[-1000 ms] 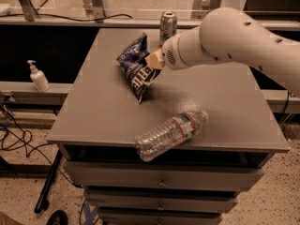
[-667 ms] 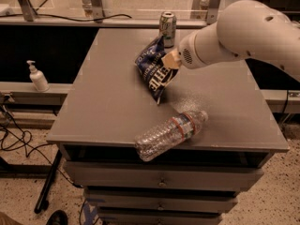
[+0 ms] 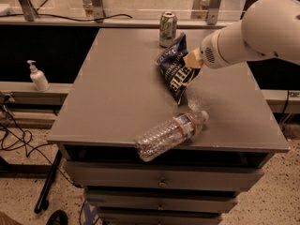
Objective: Move blue chip bag near 7up can
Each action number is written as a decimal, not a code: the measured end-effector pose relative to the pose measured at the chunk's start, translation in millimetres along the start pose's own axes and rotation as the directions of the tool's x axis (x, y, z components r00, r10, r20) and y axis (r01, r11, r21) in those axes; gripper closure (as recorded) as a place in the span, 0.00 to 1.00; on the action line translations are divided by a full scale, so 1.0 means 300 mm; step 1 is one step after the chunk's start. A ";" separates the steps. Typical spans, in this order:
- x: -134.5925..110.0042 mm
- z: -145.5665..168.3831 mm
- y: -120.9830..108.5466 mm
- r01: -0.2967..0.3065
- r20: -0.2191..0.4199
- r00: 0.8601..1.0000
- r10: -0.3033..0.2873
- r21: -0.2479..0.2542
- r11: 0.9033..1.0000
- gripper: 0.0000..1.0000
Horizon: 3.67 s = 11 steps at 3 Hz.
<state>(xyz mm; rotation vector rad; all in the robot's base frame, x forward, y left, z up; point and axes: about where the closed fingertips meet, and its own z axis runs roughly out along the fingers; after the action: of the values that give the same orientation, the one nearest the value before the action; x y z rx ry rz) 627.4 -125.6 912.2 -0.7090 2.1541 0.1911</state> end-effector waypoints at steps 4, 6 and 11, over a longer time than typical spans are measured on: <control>-0.118 -0.009 -0.403 0.024 0.042 0.998 -0.037 0.274 0.961 1.00; -0.153 0.088 -0.511 -0.019 0.066 0.998 -0.002 0.312 0.950 1.00; -0.144 0.339 -0.436 -0.159 0.080 0.986 0.146 0.201 0.967 0.59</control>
Offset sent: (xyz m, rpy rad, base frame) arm 0.0791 -0.0598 0.0288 -0.1327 -0.1436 -0.1253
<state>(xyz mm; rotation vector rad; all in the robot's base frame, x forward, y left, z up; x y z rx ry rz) 789.5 -178.4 894.4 -0.4125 2.1291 0.0677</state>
